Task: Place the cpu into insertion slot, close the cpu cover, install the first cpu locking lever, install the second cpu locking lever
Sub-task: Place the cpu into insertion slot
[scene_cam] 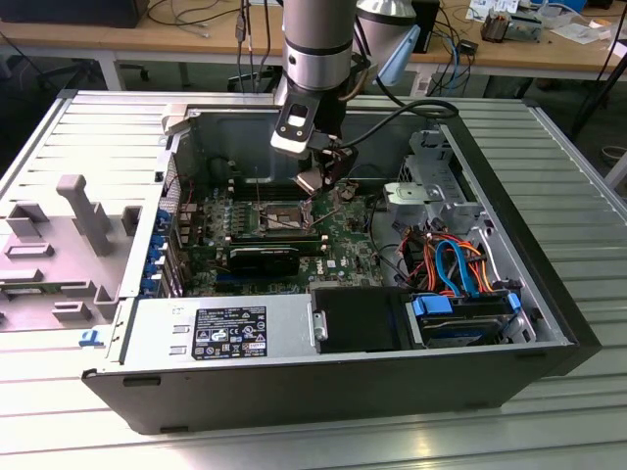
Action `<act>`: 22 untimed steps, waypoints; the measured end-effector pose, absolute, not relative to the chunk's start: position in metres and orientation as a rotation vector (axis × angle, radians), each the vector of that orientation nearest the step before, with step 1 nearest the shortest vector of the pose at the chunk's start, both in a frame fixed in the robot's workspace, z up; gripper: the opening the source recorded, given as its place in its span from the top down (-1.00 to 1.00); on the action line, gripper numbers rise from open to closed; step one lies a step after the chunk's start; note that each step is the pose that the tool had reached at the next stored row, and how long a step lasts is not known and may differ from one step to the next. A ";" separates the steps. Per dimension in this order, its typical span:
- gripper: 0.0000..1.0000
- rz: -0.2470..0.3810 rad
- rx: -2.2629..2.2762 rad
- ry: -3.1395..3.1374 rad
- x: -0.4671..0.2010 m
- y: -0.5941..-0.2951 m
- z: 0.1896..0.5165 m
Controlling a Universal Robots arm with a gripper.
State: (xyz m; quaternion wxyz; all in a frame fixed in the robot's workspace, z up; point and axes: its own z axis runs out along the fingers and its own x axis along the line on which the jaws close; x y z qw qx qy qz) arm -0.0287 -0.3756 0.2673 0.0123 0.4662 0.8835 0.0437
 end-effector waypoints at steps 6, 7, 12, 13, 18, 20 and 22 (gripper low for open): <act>-0.09 0.136 1.461 2.750 -0.029 -0.376 0.267; -0.09 0.136 1.462 2.749 -0.029 -0.376 0.267; -0.09 0.136 1.469 2.745 -0.029 -0.376 0.267; -0.09 0.136 1.470 2.744 -0.029 -0.376 0.267; -0.09 0.136 1.478 2.740 -0.029 -0.376 0.267; -0.09 0.136 1.481 2.738 -0.029 -0.376 0.267; -0.09 0.136 1.486 2.736 -0.029 -0.376 0.267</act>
